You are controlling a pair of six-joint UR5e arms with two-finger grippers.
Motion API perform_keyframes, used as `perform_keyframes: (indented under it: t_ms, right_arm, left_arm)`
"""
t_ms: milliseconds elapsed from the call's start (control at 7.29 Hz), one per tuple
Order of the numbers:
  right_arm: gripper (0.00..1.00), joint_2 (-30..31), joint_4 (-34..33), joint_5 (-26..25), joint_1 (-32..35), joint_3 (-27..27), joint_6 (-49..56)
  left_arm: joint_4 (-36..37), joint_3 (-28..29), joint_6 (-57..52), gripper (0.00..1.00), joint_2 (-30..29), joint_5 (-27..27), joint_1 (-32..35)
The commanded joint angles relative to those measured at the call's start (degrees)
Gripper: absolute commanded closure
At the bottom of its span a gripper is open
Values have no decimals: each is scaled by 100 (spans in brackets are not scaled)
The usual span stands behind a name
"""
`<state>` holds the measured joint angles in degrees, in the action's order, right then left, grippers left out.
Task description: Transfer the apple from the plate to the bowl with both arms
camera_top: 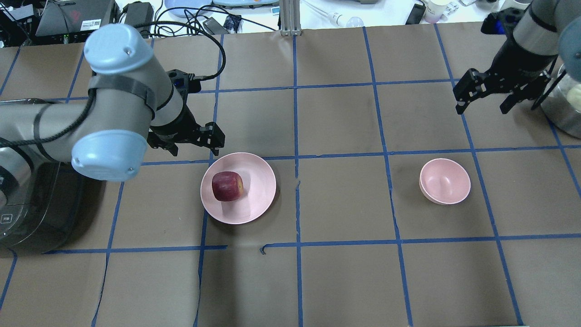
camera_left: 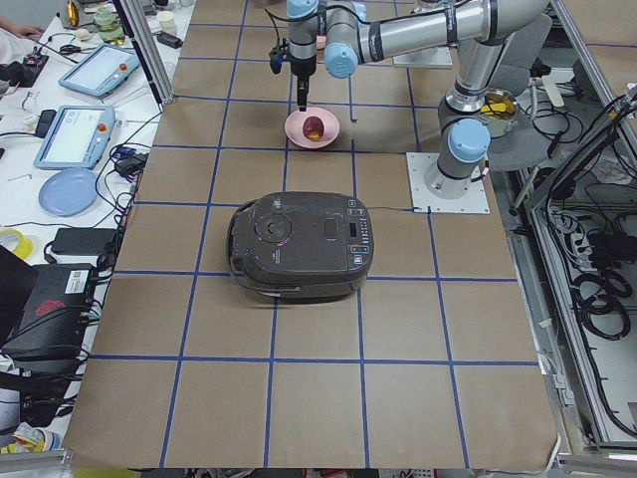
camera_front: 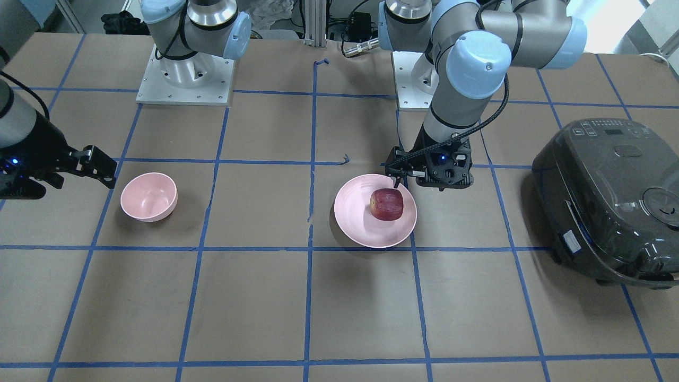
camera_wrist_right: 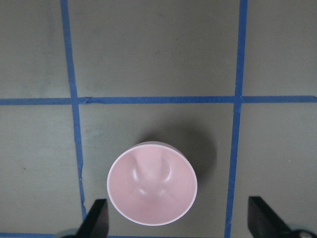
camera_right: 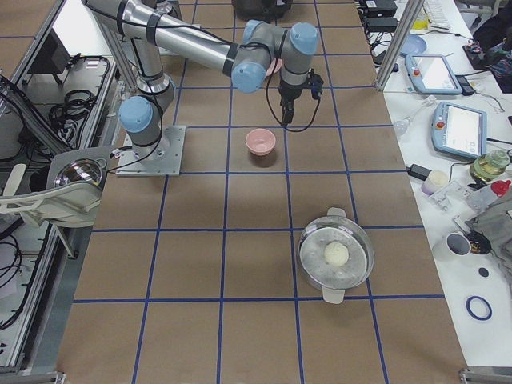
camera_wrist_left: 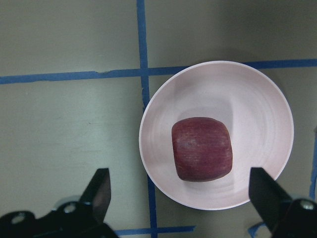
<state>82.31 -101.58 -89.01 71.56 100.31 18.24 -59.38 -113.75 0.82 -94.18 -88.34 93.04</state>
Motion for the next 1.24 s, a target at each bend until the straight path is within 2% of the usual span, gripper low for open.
perform_keyframes:
  t_ms: [0,137,275,412,549,686,1098]
  right_arm:
    - [0,-241,-1236,-73,-178,1170,162]
    - [0,-320,-1538,-212,-186,1575,162]
    - [7,-356,-1976,-248,-186,1936,171]
    - [34,-365,-2215,-362,-195,2140,223]
    - [70,-356,-2287,-441,-204,2150,468]
    - [100,-356,-2296,-442,-282,2142,487]
    - [100,-339,-2270,-372,-371,2107,453]
  left_arm:
    - [577,-647,-30,0,-126,176,39]
    - [681,-614,-30,0,-257,185,39]
    - [726,-613,-30,0,-354,176,56]
    - [1048,-613,-30,0,-468,194,48]
    - [1286,-622,14,0,-600,194,48]
    - [1297,-631,23,0,-749,194,56]
    - [1306,-631,312,3,-952,194,223]
